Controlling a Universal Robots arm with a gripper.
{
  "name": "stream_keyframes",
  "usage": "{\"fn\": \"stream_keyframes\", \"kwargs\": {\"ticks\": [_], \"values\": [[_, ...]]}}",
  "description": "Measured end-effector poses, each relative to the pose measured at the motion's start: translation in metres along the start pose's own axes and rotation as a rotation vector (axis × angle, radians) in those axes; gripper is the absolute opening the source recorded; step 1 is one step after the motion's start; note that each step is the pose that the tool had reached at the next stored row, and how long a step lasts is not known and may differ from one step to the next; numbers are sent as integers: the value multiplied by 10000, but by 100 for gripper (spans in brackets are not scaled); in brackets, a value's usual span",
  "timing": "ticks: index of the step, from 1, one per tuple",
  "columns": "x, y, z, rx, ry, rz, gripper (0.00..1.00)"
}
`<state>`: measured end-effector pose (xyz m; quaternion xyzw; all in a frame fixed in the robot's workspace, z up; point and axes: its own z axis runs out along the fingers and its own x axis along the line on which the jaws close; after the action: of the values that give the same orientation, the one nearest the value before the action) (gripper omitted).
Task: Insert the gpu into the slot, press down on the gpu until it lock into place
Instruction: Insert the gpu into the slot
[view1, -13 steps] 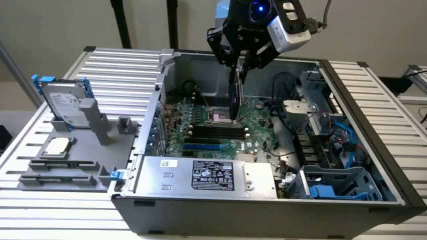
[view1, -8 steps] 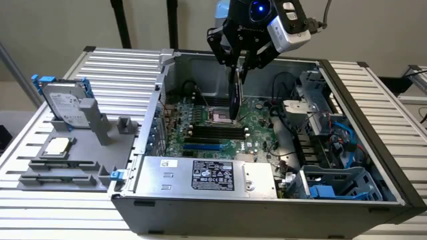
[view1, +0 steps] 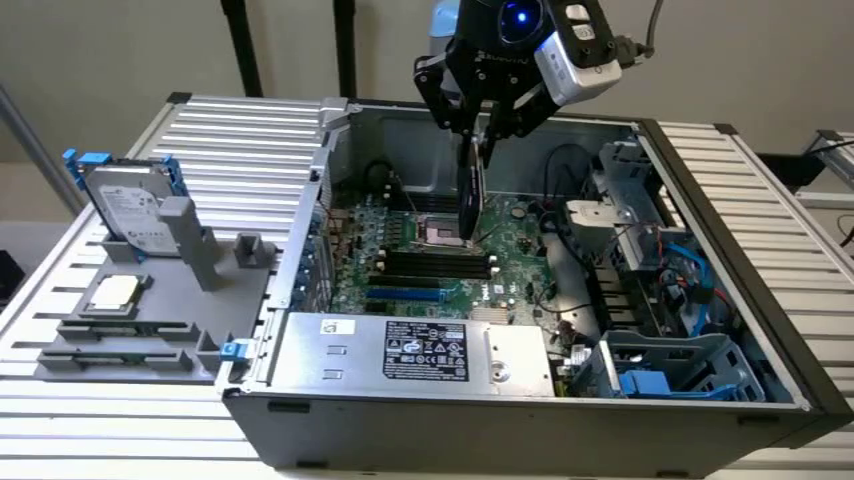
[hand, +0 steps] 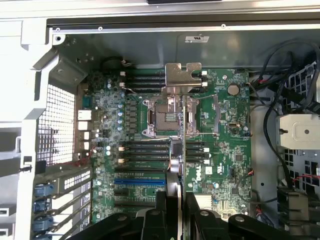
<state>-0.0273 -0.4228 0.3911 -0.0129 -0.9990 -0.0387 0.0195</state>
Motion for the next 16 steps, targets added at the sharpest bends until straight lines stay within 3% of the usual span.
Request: {"fn": "stream_keyframes", "kwargs": {"ticks": [3,16], "values": [[1,0,-1,8,13,-153,26],[0,0,0,101,193,-2511,26]]}}
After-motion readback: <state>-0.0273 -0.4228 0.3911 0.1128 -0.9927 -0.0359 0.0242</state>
